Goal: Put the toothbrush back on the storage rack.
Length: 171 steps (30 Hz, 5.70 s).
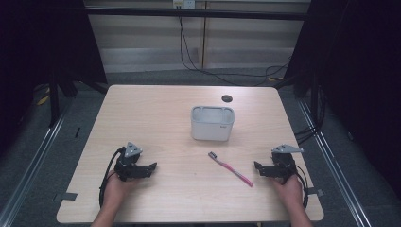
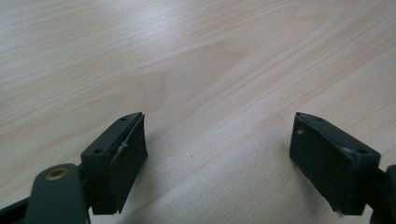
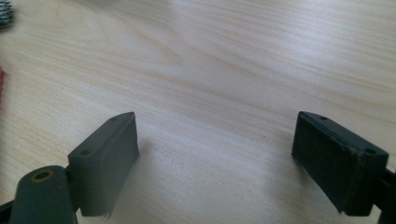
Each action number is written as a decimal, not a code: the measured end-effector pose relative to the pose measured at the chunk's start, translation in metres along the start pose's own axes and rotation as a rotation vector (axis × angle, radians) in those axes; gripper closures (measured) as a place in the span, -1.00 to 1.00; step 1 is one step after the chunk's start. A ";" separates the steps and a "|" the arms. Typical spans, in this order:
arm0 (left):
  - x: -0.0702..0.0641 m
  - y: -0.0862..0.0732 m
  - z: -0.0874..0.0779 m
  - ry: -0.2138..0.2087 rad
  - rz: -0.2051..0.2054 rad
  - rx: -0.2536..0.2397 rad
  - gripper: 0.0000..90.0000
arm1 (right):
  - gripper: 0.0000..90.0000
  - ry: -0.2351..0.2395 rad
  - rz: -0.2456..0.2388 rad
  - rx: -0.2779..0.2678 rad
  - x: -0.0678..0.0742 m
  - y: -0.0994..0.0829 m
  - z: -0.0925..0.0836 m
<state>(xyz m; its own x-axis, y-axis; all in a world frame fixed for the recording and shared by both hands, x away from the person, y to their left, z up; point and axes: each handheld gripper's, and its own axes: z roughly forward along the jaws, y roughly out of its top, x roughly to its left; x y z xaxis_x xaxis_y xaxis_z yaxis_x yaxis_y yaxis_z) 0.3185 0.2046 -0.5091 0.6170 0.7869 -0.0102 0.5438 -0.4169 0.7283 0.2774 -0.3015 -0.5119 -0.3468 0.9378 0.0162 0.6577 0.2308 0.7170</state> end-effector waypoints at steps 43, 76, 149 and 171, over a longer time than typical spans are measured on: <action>-0.001 -0.001 0.000 -0.003 -0.004 0.000 -0.65 | -0.46 0.144 -0.034 0.106 0.024 0.034 -0.008; -0.001 -0.001 0.000 -0.002 -0.004 0.001 -0.65 | -0.41 0.252 -0.243 0.243 0.066 0.075 0.008; -0.001 0.000 0.000 -0.010 0.001 0.009 -0.67 | 0.65 0.306 -0.406 0.478 0.110 0.098 0.047; -0.001 0.000 0.001 -0.010 -0.006 0.002 -0.68 | 0.79 0.318 -0.360 0.397 0.105 0.097 0.042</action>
<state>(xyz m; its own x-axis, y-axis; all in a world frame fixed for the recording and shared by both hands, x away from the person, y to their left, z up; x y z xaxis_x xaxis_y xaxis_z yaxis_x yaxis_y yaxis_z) 0.3185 0.2032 -0.5096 0.6190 0.7851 -0.0215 0.5488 -0.4128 0.7270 0.3327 -0.1694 -0.4693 -0.7350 0.6742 0.0722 0.6398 0.6544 0.4029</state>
